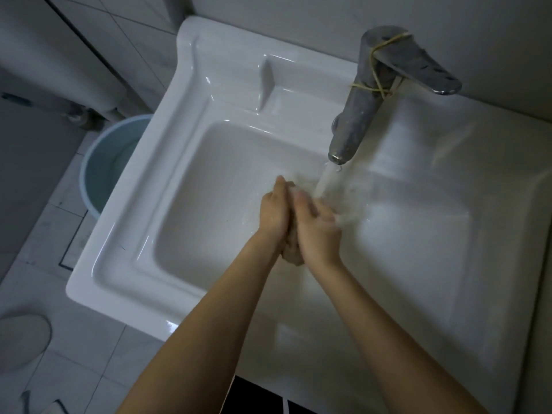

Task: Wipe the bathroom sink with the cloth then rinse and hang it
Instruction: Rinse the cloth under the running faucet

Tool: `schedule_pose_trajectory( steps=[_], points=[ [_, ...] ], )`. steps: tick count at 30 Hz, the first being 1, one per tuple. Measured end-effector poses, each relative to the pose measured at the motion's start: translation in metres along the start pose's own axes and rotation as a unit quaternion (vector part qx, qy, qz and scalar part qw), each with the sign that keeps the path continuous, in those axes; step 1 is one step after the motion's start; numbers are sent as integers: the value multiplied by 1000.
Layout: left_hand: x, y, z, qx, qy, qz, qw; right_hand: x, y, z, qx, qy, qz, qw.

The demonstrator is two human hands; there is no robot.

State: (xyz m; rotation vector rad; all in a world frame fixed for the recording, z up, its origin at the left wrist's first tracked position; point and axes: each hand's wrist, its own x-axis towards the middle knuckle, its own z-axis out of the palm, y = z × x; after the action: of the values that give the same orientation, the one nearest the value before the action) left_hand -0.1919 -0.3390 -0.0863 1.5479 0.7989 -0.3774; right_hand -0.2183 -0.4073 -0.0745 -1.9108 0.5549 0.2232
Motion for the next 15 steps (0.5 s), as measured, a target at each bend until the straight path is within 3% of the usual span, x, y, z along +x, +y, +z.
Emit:
schedule_pose_trajectory(
  steps=[3, 6, 10, 13, 15],
  points=[
    [-2, 4, 4, -13, 3, -22, 1000, -9, -3, 2, -39, 14, -45, 998],
    [-24, -13, 17, -16, -40, 26, 999, 29, 1, -4, -47, 40, -22, 998],
    [-22, -9, 11, -71, -80, 6, 994, 54, 18, -19, 62, 84, 53, 993],
    [-5, -1, 6, -146, -65, -41, 986, 46, 24, -42, 86, 141, -10, 986],
    [1, 2, 14, -122, -66, -37, 990, 41, 31, -55, 96, 171, -40, 980]
  ],
)
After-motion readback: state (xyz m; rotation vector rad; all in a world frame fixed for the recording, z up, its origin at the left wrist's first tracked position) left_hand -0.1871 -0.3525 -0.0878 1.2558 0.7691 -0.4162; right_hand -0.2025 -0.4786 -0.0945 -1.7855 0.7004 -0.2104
